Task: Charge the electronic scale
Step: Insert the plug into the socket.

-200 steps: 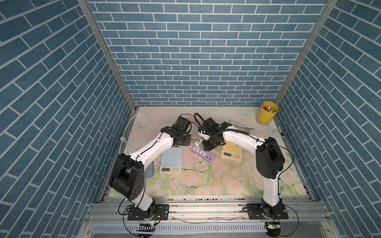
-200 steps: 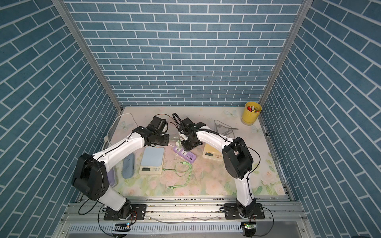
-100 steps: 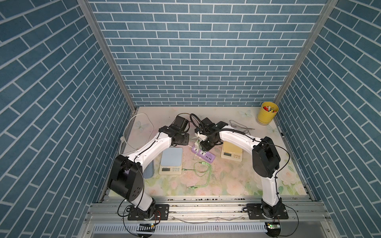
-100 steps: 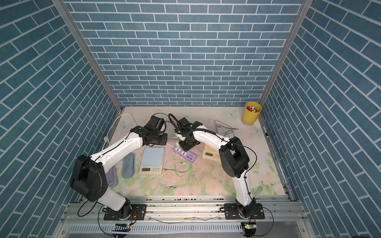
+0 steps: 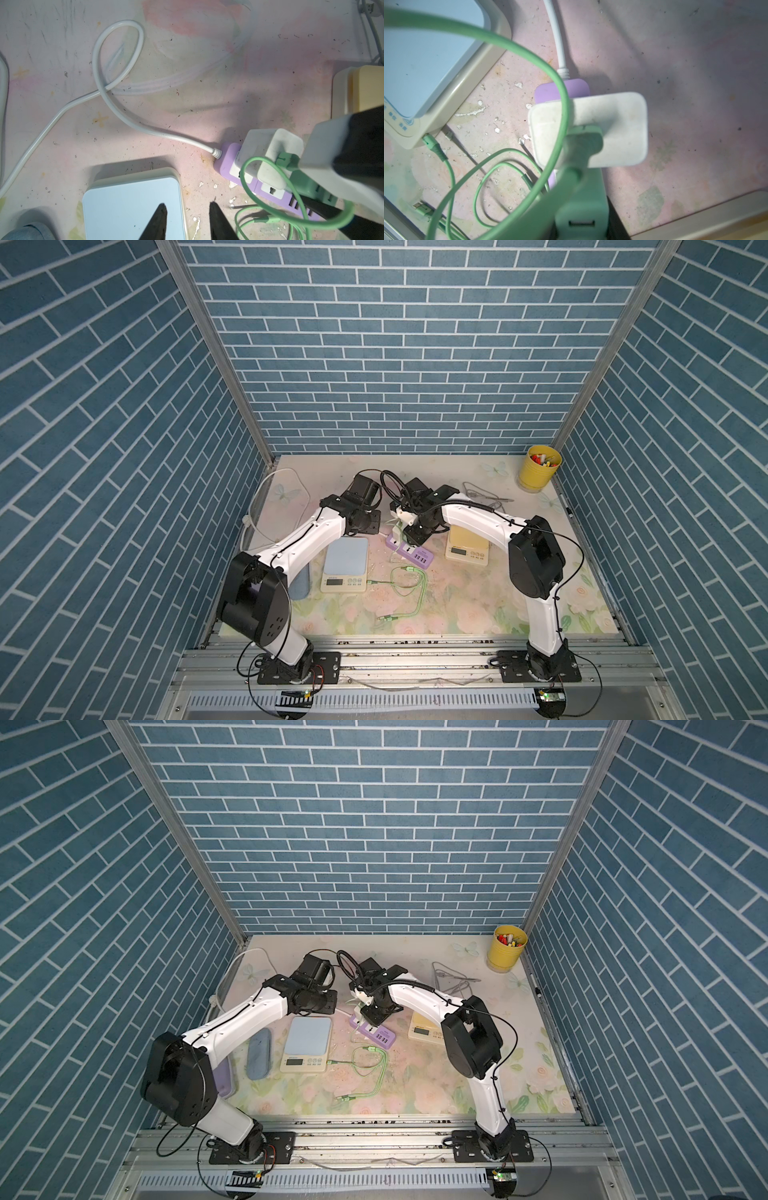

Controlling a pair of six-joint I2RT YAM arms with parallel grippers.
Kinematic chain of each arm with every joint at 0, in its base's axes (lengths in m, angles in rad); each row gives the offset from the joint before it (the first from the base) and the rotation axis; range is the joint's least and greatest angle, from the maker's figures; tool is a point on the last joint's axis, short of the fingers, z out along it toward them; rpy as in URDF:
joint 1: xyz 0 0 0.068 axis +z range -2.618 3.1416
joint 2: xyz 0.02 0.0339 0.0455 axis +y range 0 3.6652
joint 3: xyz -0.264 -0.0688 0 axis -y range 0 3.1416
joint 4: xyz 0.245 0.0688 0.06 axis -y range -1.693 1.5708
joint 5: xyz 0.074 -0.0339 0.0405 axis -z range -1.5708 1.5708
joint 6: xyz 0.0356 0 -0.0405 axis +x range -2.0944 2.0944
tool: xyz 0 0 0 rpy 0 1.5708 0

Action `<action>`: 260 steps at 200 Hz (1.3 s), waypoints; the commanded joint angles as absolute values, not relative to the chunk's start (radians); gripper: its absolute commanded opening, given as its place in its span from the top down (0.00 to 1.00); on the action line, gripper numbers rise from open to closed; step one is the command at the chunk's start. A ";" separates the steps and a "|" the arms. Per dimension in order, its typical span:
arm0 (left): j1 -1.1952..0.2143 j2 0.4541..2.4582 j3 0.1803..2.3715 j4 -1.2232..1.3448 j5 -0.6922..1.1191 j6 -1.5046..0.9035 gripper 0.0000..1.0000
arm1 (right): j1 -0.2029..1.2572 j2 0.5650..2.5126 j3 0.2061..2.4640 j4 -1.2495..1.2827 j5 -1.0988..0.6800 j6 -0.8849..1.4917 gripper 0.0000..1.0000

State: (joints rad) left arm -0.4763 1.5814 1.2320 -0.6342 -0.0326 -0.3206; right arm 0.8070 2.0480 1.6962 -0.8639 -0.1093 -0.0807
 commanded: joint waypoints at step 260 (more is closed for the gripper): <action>-0.465 1.570 1.210 -0.647 -0.036 -0.307 0.62 | 0.809 2.039 1.703 -0.863 0.000 -0.098 1.00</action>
State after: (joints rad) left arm -0.4721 1.5814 1.2278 -0.6342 -0.0322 -0.3172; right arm 0.8200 2.0483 1.7195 -0.9348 -0.0593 -0.0856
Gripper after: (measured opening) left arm 0.378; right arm 0.279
